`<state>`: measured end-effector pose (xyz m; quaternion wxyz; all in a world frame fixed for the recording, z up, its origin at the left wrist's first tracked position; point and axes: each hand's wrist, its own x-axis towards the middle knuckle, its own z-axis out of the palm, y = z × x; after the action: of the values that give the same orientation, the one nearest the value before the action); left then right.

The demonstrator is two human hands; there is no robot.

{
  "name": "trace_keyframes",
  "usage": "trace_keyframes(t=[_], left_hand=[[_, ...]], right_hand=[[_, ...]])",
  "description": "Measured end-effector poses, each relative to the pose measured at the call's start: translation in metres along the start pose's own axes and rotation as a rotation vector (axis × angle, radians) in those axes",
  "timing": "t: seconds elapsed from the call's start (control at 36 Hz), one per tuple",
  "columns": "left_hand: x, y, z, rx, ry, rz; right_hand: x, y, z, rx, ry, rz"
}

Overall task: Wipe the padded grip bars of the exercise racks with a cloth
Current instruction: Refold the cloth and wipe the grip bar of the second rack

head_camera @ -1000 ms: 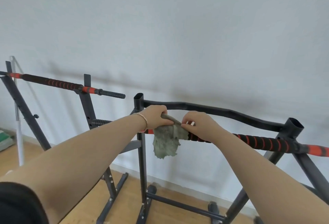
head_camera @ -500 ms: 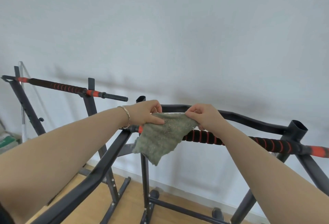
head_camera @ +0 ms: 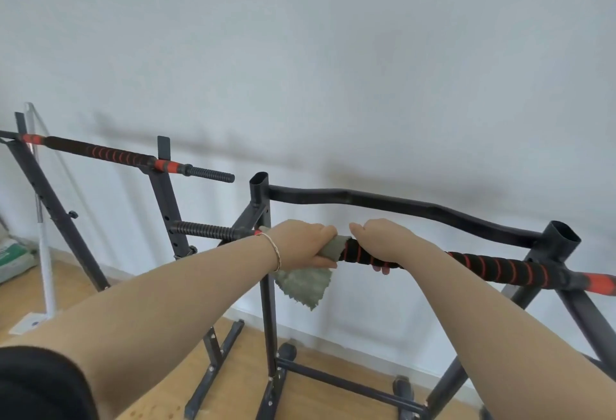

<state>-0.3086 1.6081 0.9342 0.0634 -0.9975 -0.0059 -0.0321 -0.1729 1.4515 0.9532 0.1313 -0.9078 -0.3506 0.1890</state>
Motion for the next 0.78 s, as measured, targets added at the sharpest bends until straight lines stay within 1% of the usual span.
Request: trace_keyframes(t=[0.06,0.11,0.14,0.19,0.22,0.28,0.31,0.33,0.39,0.42,0.44,0.5,0.58,0.61,0.64,0.67,0.72,0.78], left_hand=[[0.006,-0.005,0.001,-0.012,-0.031,-0.021],[0.010,-0.007,0.000,-0.042,-0.079,-0.047],[0.012,-0.008,0.000,-0.052,-0.107,-0.068],[0.014,-0.014,-0.002,-0.091,-0.163,-0.125],[0.012,-0.020,-0.004,-0.119,-0.193,-0.157],[0.006,-0.033,-0.005,-0.169,-0.233,-0.212],[0.003,-0.037,-0.004,-0.171,-0.232,-0.226],[0.000,-0.040,-0.001,-0.149,-0.217,-0.234],[-0.002,-0.037,0.003,-0.061,-0.162,-0.235],[-0.002,-0.034,0.005,-0.029,-0.135,-0.228],[-0.002,-0.032,0.005,0.001,-0.109,-0.214],[-0.005,-0.030,0.001,0.081,-0.089,-0.160],[-0.009,-0.031,-0.002,0.227,-0.133,-0.023],[-0.011,-0.031,-0.001,0.242,-0.131,-0.026],[-0.012,-0.032,0.001,0.216,-0.113,-0.066],[-0.014,-0.033,0.001,0.156,-0.102,-0.126],[-0.019,-0.039,0.001,0.069,-0.090,-0.198],[-0.027,-0.048,-0.002,0.077,-0.110,-0.234]], right_hand=[[0.004,0.000,0.000,0.003,0.008,-0.017],[0.005,0.000,0.002,-0.038,0.065,-0.062],[0.004,0.002,0.003,-0.122,0.110,-0.115],[0.001,0.010,0.006,-0.344,0.254,-0.259],[-0.001,0.014,0.012,-0.423,0.324,-0.299],[-0.007,0.018,0.023,-0.379,0.422,-0.295],[-0.008,0.021,0.027,-0.314,0.469,-0.298],[-0.008,0.021,0.027,-0.298,0.502,-0.284],[-0.009,0.017,0.029,-0.372,0.446,-0.241],[-0.003,0.015,0.026,-0.316,0.390,-0.198],[0.002,0.011,0.019,-0.300,0.369,-0.180],[0.008,-0.001,0.006,-0.301,0.227,-0.109],[0.012,-0.023,0.002,-0.163,0.056,-0.087],[0.013,-0.028,0.003,-0.081,-0.015,-0.077],[0.012,-0.032,0.004,-0.001,-0.069,-0.055],[0.013,-0.034,0.005,0.028,-0.084,-0.054],[0.014,-0.031,0.009,-0.058,-0.008,-0.130],[0.014,-0.021,0.017,-0.304,0.194,-0.326]])
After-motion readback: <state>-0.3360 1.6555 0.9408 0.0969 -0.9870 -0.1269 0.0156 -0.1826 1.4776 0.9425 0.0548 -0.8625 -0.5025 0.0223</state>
